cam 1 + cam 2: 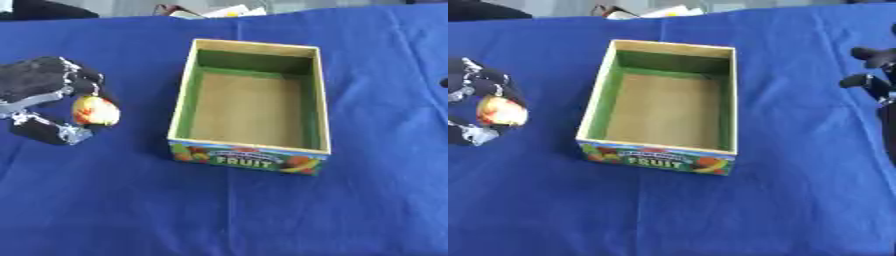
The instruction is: Pick up objects on the table and place them in the box.
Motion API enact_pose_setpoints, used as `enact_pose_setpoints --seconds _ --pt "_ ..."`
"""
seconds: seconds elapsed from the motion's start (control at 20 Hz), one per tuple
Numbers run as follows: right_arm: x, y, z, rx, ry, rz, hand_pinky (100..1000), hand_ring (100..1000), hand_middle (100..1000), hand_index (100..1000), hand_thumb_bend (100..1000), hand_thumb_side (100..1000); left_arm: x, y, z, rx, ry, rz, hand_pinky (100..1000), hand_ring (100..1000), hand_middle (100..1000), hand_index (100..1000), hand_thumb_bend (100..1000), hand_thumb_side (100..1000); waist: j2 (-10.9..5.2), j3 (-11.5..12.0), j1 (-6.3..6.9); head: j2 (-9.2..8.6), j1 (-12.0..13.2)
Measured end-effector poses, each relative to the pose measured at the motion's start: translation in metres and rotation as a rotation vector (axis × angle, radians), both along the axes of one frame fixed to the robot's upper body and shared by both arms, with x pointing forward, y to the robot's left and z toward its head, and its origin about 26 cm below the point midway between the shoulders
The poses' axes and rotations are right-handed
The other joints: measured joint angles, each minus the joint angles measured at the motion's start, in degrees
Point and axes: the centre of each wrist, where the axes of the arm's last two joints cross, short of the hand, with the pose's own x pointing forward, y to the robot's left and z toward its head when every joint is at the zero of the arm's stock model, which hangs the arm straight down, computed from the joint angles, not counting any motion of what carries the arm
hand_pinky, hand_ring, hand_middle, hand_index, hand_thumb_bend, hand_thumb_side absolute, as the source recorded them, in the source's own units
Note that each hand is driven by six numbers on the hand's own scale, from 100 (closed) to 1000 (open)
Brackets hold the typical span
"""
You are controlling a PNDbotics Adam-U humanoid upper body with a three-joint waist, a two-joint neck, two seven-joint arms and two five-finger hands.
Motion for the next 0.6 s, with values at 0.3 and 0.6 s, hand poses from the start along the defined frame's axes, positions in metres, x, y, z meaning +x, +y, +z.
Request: enact_pose_setpoints --seconds 0.3,0.6 --pt "0.0 0.0 0.0 0.004 -0.002 -0.002 555 774 526 840 100 1000 0.009 -0.026 0.023 -0.077 -0.065 -0.082 286 467 502 690 100 245 -0.15 -0.32 -0.04 -0.17 0.19" --pt "0.0 -0.001 0.001 0.023 -0.019 -0.008 554 770 526 835 100 1000 0.029 -0.068 0.038 -0.16 -0.083 -0.161 281 457 484 662 100 244 -0.22 -0.9 -0.02 -0.42 0.93"
